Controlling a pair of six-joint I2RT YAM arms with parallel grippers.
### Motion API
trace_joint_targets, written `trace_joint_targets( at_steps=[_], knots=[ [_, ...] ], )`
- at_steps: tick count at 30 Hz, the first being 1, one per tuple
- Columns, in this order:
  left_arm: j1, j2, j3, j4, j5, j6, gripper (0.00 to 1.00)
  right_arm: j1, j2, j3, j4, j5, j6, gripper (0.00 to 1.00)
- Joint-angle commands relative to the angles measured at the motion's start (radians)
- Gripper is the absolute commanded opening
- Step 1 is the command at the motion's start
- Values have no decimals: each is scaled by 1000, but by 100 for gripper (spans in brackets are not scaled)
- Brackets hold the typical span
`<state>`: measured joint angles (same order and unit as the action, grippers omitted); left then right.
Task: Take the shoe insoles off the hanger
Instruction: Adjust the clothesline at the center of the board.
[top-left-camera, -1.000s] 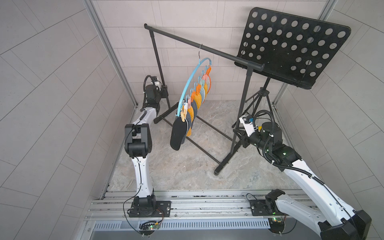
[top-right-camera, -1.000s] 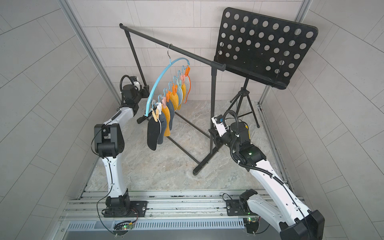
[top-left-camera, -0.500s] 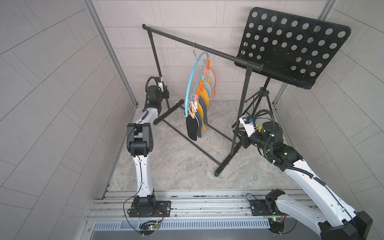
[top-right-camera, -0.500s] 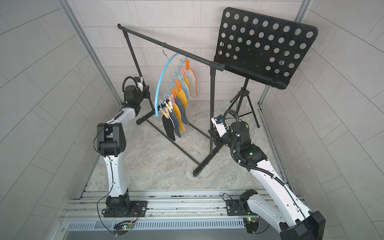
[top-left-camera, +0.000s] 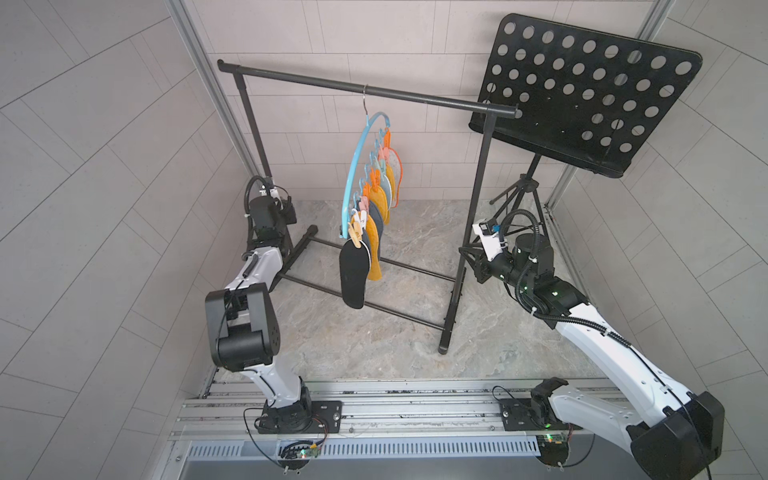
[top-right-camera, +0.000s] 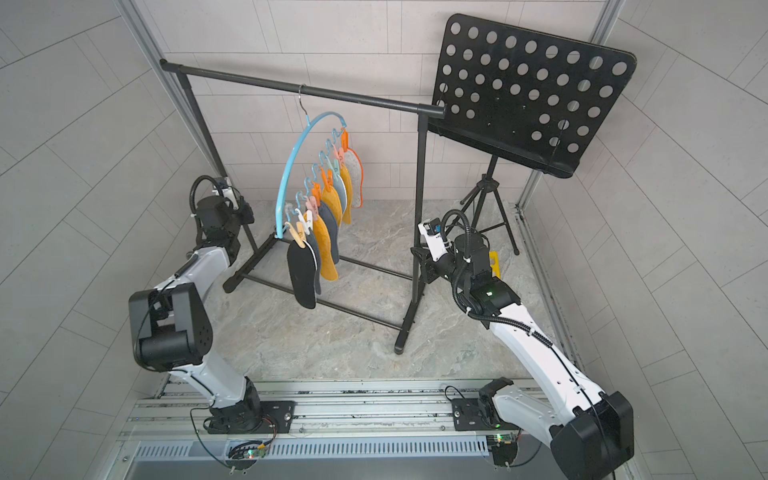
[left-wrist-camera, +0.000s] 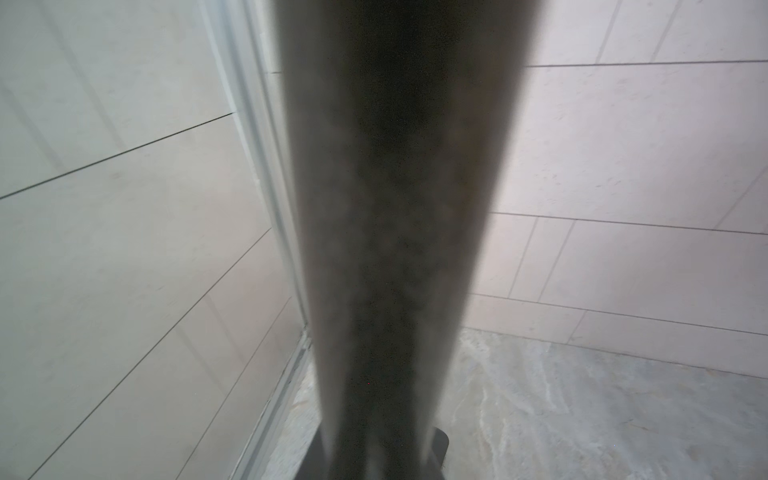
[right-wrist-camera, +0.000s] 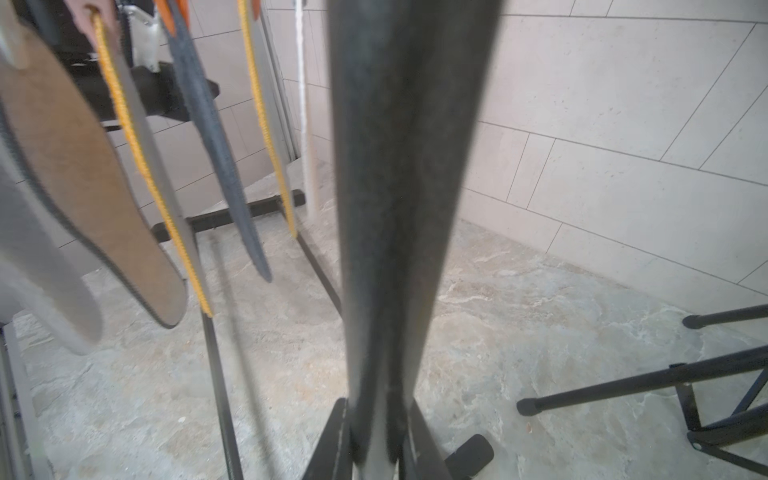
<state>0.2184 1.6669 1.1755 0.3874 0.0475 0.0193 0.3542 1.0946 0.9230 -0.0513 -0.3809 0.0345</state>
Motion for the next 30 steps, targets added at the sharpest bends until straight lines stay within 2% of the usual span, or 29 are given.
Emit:
trace_joint_targets(
  at_steps=[1,7,14,20,24,26,30],
  knots=[
    [-11,-94,-50,-52,27,-109,0,-21,93,4,17,27,-47,0],
    [-12,-149,-133,-23,107,-134,0,-48,276,120,50,39,-114,0],
    [-29,-144,-179,62,131,-157,0,-120,477,289,93,30,-67,0],
    [-96,-75,-118,68,139,-120,0,-190,589,375,127,-10,-37,0],
    [-109,-20,-71,69,140,-122,0,-223,643,434,114,-73,-22,0],
    [-110,1,-52,65,143,-124,0,-227,646,429,130,-76,-12,7],
    [-111,26,-14,23,193,-123,10,-228,628,401,139,-82,2,16]
  ],
)
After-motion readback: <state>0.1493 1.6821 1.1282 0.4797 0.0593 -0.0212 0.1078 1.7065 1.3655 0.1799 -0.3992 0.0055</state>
